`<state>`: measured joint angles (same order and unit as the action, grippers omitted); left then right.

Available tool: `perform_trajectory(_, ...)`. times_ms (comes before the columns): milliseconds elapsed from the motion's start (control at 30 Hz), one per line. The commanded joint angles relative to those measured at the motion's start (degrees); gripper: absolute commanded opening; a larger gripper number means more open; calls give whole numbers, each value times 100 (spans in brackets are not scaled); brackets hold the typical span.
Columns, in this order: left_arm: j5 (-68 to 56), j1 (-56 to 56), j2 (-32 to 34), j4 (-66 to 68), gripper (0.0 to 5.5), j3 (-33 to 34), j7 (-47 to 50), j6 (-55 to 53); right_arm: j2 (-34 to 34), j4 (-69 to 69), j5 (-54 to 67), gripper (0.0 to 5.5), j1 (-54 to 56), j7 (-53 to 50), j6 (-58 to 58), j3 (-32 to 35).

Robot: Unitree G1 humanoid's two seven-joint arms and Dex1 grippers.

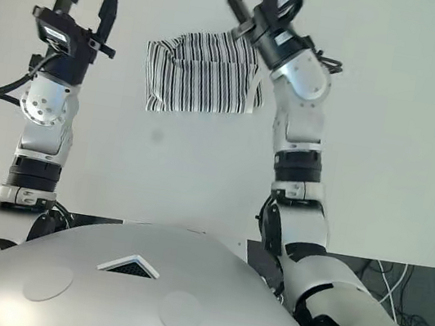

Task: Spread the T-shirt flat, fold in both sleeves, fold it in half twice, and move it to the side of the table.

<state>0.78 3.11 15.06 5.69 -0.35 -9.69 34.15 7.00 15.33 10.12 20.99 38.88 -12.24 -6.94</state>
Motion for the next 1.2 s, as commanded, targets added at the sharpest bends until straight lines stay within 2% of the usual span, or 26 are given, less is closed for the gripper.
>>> perform_trajectory(33, 423, 12, -14, -69, 205, 140, 288, -12, 576, 171, -472, 147, -142, 696, -216, -504)
perform_trajectory(133, 631, -20, -32, -112, 205, 92, 347, -6, 875, 859, -880, 147, 8, 1056, -479, -839)
perform_trajectory(200, 710, -44, -46, -113, 205, 71, 379, -2, 841, 1666, -1078, 147, 375, 982, -640, -878)
perform_trajectory(333, 767, -123, -45, -221, 205, 74, 403, -51, 630, 3969, -1897, 147, 1354, 318, -685, -1170)
perform_trajectory(433, 799, -233, -47, -365, 205, 85, 419, -91, 517, 5079, -2308, 147, 1819, -149, -553, -1345)
perform_trajectory(500, 820, -352, -60, -488, 205, 91, 434, -137, 621, 5512, -2347, 147, 1913, -137, -476, -1306)
perform_trajectory(600, 839, -561, -84, -687, 205, 157, 493, -224, 1226, 5955, -2214, 147, 1736, 33, -225, -1002)
perform_trajectory(700, 854, -741, -147, -916, 205, 208, 549, -318, 2137, 6241, -1924, 147, 1363, -368, 190, -465)
perform_trajectory(800, 834, -881, -266, -1218, 205, 270, 670, -461, 3016, 6413, -721, 147, 895, -1821, 961, 1118)
perform_trajectory(867, 859, -926, -369, -1314, 205, 346, 800, -556, 3341, 6430, -106, 147, 558, -2701, 1199, 1986)
perform_trajectory(1067, 753, -1137, -522, -1509, 205, 641, 1039, -864, 3530, 6360, 495, 147, 215, -4065, 1398, 3262)
perform_trajectory(1200, 773, -1247, -551, -1595, 205, 673, 1076, -938, 3448, 6305, 371, 147, 352, -4466, 1246, 3447)
